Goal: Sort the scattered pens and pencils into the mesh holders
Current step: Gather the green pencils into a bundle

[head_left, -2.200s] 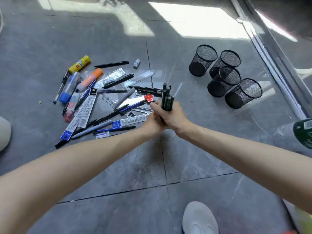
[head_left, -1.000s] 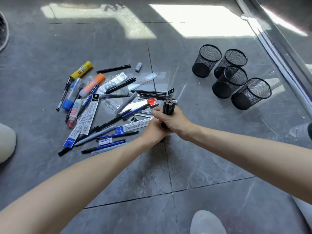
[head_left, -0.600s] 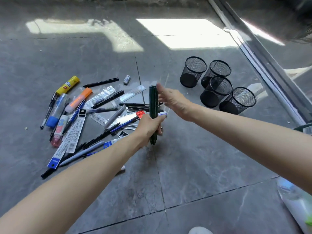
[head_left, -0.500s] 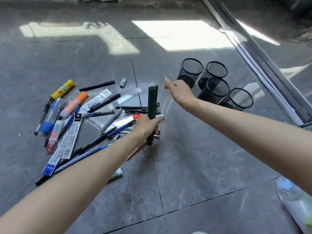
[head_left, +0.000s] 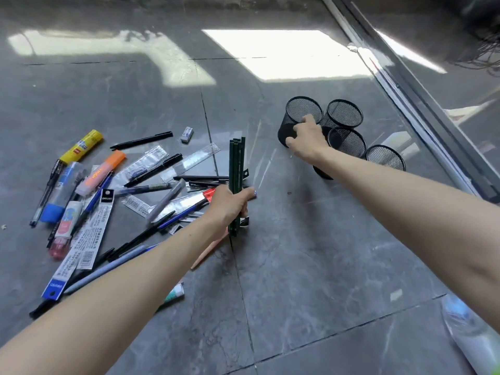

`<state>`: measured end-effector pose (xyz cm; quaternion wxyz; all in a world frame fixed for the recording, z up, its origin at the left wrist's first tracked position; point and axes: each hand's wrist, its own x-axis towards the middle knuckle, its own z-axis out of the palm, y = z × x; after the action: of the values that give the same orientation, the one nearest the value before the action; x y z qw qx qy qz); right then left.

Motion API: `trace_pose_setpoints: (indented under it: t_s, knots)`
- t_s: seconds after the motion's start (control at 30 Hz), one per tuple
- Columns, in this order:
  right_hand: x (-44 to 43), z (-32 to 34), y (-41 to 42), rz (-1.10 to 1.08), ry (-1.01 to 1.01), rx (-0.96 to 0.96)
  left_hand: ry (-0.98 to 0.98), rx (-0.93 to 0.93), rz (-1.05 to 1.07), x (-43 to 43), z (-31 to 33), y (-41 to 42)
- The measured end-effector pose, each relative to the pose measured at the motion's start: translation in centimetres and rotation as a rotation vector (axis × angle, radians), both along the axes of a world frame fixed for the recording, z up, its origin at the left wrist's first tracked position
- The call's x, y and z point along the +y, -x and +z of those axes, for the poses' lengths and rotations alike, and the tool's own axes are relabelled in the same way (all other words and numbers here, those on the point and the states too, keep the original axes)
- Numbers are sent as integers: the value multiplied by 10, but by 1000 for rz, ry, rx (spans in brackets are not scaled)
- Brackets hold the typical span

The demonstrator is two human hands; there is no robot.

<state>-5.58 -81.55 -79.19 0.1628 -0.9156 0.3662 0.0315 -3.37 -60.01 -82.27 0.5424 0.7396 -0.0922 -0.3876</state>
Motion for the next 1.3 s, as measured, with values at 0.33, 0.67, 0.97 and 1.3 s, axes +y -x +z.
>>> trace_pose_setpoints:
  t_s: [0.33,0.67,0.97,1.3]
  knots:
    - [65,-12,44,38,-74,-251,45,-75,96,7,25,-14]
    - [140,3,90,144,-253,-390,280,-33,387,-3,64,-9]
    - [132,47,52,20,-544,-652,371,-5,316,-18,66,10]
    - [126,32,34,70,-461,-559,39,-568,-215,-20,49,16]
